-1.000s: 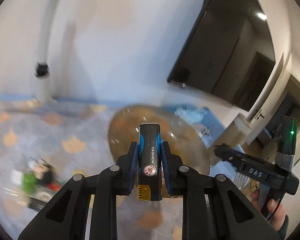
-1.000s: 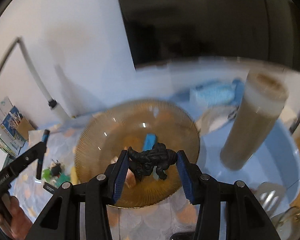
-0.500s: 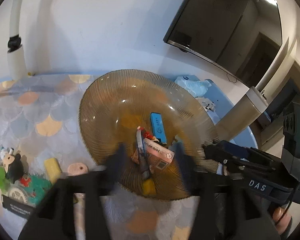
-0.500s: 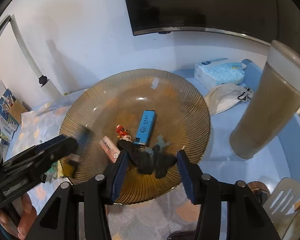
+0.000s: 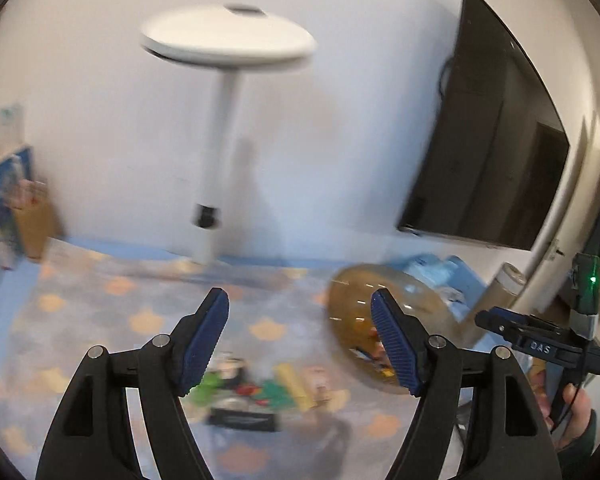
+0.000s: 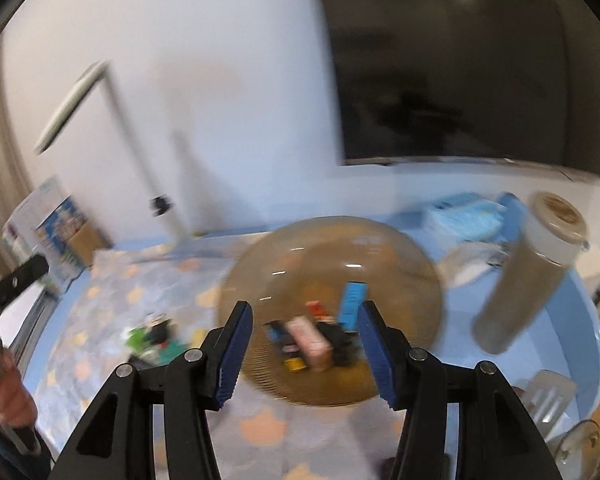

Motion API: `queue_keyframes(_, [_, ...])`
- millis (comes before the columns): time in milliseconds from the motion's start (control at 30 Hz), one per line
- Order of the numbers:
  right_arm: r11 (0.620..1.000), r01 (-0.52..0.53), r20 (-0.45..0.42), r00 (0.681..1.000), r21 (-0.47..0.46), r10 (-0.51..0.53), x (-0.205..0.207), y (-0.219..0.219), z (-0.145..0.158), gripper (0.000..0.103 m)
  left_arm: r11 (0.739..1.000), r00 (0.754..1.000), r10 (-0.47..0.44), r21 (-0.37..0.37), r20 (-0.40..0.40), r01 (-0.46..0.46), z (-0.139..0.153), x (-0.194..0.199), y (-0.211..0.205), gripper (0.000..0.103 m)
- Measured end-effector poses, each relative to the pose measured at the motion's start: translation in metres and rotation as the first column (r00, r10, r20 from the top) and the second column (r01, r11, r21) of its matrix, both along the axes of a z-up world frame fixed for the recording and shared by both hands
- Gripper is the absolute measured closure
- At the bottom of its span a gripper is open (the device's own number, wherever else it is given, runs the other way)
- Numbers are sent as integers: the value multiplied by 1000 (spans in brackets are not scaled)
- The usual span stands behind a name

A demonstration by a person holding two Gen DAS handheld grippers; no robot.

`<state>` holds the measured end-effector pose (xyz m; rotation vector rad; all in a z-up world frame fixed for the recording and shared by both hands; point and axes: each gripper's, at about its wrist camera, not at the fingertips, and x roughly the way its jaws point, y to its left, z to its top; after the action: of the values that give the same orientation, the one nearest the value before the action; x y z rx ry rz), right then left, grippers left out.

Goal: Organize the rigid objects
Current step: 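Carry the lighter and black figure to the bowl and release both, then grasp the clear plastic cup with the left tool while the right grasps the black box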

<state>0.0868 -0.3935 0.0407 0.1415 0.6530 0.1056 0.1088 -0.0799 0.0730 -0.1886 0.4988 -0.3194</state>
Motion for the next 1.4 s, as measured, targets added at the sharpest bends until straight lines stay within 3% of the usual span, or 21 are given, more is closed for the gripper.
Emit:
queue_keyframes(233, [987, -138, 9, 990, -81, 140, -6, 70, 1, 50, 995, 996, 93, 19, 18, -93, 5, -28, 50, 31])
queue_keyframes(467, [969, -228, -55, 973, -93, 224, -3, 115, -23, 50, 993, 992, 111, 33, -53, -109, -26, -27, 81, 31])
queue_keyframes(567, [951, -310, -123, 944, -16, 306, 3, 138, -51, 50, 990, 984, 136, 55, -115, -130, -50, -17, 93, 31])
queue_keyframes(700, [905, -421, -264, 868, 58, 421, 17, 189, -114, 54, 986, 952, 154, 95, -265, -133, -97, 15, 104, 31])
queue_keyframes(800, [891, -453, -288, 851, 24, 440, 28, 209, -133, 54, 984, 930, 141, 153, -339, -93, -128, 34, 104, 31])
queue_keyframes(900, [873, -487, -269, 847, -41, 460, 38, 219, -133, 54, 986, 913, 99, 165, -397, -35, -151, 49, 98, 31])
queue_keyframes(1167, [785, -580, -258, 810, -217, 527, 53, 257, -142, 54, 979, 903, 30, 196, -429, 60, -172, 69, 63, 31])
queue_keyframes(1267, [758, -596, -280, 800, -264, 531, 58, 270, -150, 54, 978, 900, 22, 196, -435, 70, -178, 74, 60, 36])
queue_keyframes(1333, [748, -598, -296, 798, -288, 525, 62, 275, -158, 58, 979, 896, 20, 193, -443, 73, -181, 78, 60, 56])
queue_keyframes(1400, [733, -595, -285, 803, -330, 523, 60, 278, -159, 69, 975, 895, 13, 203, -446, 87, -184, 76, 60, 65])
